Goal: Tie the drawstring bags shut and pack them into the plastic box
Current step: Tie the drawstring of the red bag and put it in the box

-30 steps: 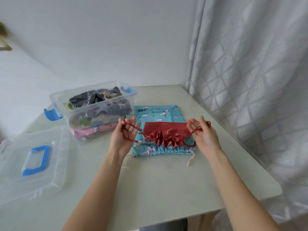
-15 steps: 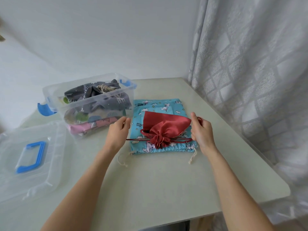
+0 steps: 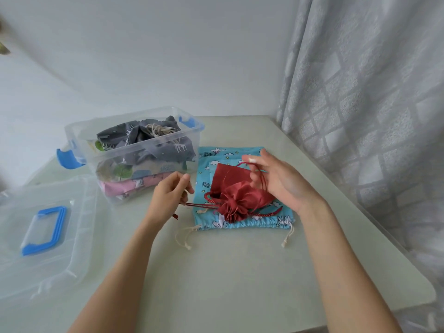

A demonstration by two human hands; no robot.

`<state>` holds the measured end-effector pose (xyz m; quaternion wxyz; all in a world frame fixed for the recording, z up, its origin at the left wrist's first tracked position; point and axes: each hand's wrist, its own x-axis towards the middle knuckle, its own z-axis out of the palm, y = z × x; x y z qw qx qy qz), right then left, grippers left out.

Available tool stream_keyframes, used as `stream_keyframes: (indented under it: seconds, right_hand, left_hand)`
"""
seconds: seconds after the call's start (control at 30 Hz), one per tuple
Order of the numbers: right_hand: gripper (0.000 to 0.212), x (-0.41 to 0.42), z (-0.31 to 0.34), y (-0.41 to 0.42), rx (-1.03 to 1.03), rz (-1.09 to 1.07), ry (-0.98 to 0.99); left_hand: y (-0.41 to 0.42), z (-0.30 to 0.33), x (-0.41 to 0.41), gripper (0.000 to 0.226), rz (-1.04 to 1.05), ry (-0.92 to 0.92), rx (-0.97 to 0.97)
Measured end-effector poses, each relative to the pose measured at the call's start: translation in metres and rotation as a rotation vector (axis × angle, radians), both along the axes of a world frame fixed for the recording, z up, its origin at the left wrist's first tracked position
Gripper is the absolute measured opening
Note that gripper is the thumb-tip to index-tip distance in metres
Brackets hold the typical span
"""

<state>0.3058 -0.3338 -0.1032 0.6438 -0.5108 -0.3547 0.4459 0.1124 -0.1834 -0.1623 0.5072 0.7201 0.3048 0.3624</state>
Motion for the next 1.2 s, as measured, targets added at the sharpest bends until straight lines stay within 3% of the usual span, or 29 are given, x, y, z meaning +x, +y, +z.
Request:
stream_keyframes:
  seconds: [0.03,0.17,0.23,0.37,0.57,0.67,0.77,0.87,1.0,1.07,1.2]
  right_hand:
    - [0.044,-0.004,0.003,0.013,-0.064,-0.044,-0.054]
    - [0.039,-0.013,-0.008,0.041,-0.331,-0.144,-0.613]
    - [0.033,-0.016,-0.013,0.043,-0.298,-0.169,-0.654]
    - [0.017,-0.021,-0.015,0.04,-0.202,-0.207,-0.692]
    - [0.045,-0.026,-0.024,0.037,-0.43,-0.324,-1.249]
    - [0.036,-0.027,-0.029,0.041,-0.451,-0.358,-1.369]
    - [0.014,-0.024,-0.025,0.044,-0.282,-0.309,-1.081]
    - [0.01,-0.026,-0.018,0.045,-0.119,-0.223,-0.714]
    - [0.017,-0.034,-0.015,0.044,-0.056,-0.088,-0.53]
    - [0.013,-0.034,-0.014,0.045,-0.011,-0.13,-0.485]
    - [0.009,-0.03,-0.018,0.044,0.018,-0.21,-0.365]
  left_hand:
    - [0.002,-0.002,0.0,0.026,0.001,0.035,0.039]
    - [0.011,-0.009,-0.007,0.021,0.134,0.251,0.418]
    - [0.012,-0.003,-0.01,0.023,0.229,0.295,0.561]
    - [0.001,0.023,-0.011,0.024,0.249,0.286,0.608]
    - [0.001,0.049,0.004,0.022,0.195,0.321,0.631]
    - [0.003,0.053,0.009,0.023,0.155,0.326,0.618]
    - [0.005,0.059,0.015,0.025,0.093,0.276,0.587]
    - [0.005,0.07,0.026,0.024,0.003,0.246,0.606]
    - [0.0,0.087,0.044,0.019,-0.145,0.212,0.58]
    - [-0.002,0.089,0.055,0.017,-0.168,0.188,0.586]
    - [0.004,0.075,0.067,0.024,0.181,0.342,0.735]
